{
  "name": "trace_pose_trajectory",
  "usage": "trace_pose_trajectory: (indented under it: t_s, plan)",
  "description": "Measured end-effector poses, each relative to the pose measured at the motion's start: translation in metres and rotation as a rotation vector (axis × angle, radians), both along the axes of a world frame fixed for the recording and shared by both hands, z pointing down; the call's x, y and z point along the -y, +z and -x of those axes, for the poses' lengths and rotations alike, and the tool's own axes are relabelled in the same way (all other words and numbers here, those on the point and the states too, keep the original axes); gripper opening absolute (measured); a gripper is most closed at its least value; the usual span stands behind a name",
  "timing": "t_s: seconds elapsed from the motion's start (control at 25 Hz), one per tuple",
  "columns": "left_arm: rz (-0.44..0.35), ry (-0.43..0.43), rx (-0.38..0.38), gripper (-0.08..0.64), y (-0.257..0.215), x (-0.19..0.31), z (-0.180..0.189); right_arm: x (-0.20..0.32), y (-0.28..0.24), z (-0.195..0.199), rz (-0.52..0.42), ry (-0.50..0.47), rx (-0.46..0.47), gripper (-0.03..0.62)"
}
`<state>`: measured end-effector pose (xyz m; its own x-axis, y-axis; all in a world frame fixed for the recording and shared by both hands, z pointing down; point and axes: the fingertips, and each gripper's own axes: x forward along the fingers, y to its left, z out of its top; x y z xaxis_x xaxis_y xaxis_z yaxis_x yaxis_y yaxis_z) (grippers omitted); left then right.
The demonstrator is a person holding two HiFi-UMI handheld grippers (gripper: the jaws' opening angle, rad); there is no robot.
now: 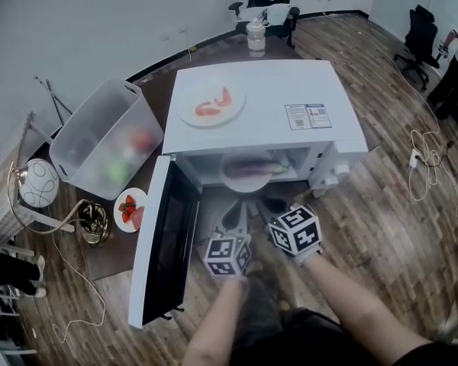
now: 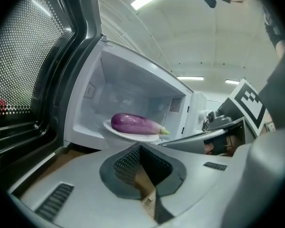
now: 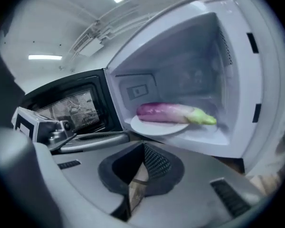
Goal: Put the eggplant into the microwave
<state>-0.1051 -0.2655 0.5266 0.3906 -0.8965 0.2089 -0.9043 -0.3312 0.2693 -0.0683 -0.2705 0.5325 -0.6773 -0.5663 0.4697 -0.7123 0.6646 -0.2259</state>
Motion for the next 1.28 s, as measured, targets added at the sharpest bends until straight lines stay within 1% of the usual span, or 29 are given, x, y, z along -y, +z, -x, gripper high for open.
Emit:
trace_pose_trajectory:
  t_s: [0.16,0.24,0.32,0.44,0.56,0.68,0.92,1.28]
  plan:
    - [-0.022,0.015,0.031,-0.002,-0.002,0.000,-0.003,-0.004,-0.005,0.008,-0.116,-0.030,-0.093,0.000]
    - [-0.037,0.016,0.037,-0.002,-0.004,-0.001,-0.002,-0.006,-0.006,0.011,-0.149,-0.026,-0.112,0.000]
    - [-0.044,0.010,0.027,-0.001,-0.004,-0.001,0.000,-0.006,-0.008,0.013,-0.163,-0.017,-0.108,0.000]
    - [-0.049,0.006,0.013,-0.002,-0.003,0.002,0.001,-0.003,-0.007,0.015,-0.156,0.006,-0.083,0.000]
    - [-0.054,0.025,0.027,-0.002,0.000,0.006,-0.002,0.002,-0.006,0.015,-0.139,0.023,-0.052,0.000]
    - [-0.056,0.037,0.031,-0.002,0.000,0.009,-0.003,0.007,-0.006,0.016,-0.139,0.028,-0.053,0.000]
    - [-0.046,0.054,0.015,-0.002,-0.002,0.013,-0.006,0.011,-0.007,0.013,-0.135,0.039,-0.043,-0.002]
    - [-0.050,0.048,0.006,-0.002,-0.002,0.018,-0.008,0.017,-0.001,0.011,-0.100,0.041,-0.031,-0.002]
